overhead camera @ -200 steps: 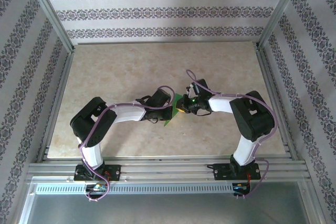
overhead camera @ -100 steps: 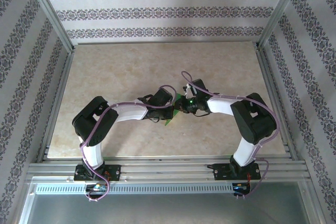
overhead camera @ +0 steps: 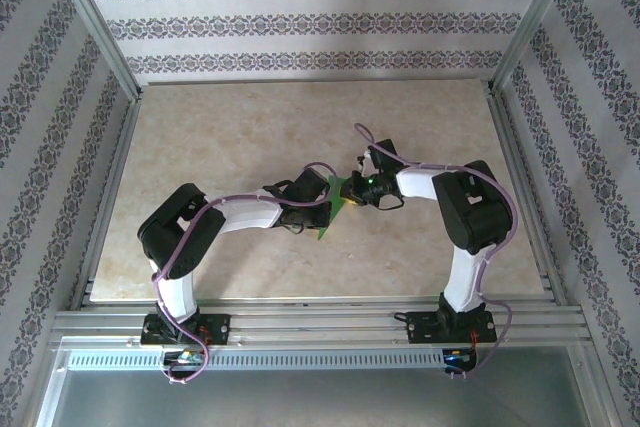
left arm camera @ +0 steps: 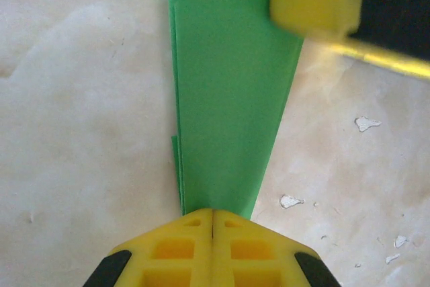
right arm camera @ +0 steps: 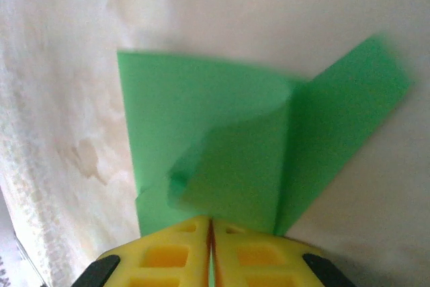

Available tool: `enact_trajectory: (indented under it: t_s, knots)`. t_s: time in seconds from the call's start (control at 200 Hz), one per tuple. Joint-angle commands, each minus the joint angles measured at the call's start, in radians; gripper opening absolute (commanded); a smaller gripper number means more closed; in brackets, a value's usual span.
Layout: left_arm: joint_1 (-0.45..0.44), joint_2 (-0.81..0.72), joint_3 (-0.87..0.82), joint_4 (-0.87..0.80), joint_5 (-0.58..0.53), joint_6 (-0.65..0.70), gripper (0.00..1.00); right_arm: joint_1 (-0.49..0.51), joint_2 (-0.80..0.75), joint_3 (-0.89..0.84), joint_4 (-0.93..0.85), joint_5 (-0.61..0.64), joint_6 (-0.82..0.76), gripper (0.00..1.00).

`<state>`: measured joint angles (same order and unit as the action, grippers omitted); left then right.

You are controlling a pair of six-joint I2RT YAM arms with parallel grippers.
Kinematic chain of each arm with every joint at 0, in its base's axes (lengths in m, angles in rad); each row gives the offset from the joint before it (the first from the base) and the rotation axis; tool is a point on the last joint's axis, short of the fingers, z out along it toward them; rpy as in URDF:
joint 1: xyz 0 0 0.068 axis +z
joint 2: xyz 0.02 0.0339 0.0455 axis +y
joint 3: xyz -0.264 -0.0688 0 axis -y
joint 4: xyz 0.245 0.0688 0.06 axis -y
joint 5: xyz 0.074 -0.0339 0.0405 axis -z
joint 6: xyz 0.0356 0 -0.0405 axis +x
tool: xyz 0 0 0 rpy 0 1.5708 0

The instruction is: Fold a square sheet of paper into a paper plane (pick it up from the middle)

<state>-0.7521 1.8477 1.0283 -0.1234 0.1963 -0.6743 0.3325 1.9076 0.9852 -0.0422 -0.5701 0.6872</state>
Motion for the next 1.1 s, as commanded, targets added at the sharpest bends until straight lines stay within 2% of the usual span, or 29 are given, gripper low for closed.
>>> enact_trajectory:
  t_s: [0.0, 0.31, 0.475, 0.62, 0.779, 0.919, 1.094]
  knots:
    - [-0.015, 0.034, -0.014, -0.165, -0.019, 0.024, 0.0, -0.069, 0.05, 0.034, -0.028, 0.127, -0.052, 0.15]
    - [-0.016, 0.045, -0.005, -0.174, -0.009, 0.033, 0.0, -0.14, 0.094, 0.16, -0.048, 0.143, -0.052, 0.15]
    - [-0.016, 0.05, 0.004, -0.182, -0.009, 0.038, 0.0, -0.151, -0.006, 0.158, -0.049, 0.132, -0.06, 0.15]
    - [-0.016, 0.052, 0.011, -0.186, -0.013, 0.042, 0.0, -0.104, -0.16, 0.065, -0.071, 0.099, -0.091, 0.16]
    - [-0.016, 0.052, 0.006, -0.18, -0.014, 0.043, 0.0, -0.037, -0.227, -0.069, -0.039, 0.05, -0.024, 0.15]
    - [-0.016, 0.052, 0.003, -0.174, -0.009, 0.041, 0.0, 0.02, -0.222, -0.103, 0.005, 0.024, 0.037, 0.14]
    - [-0.016, 0.054, 0.004, -0.168, -0.005, 0.038, 0.0, 0.057, -0.136, -0.062, 0.028, 0.017, 0.044, 0.13]
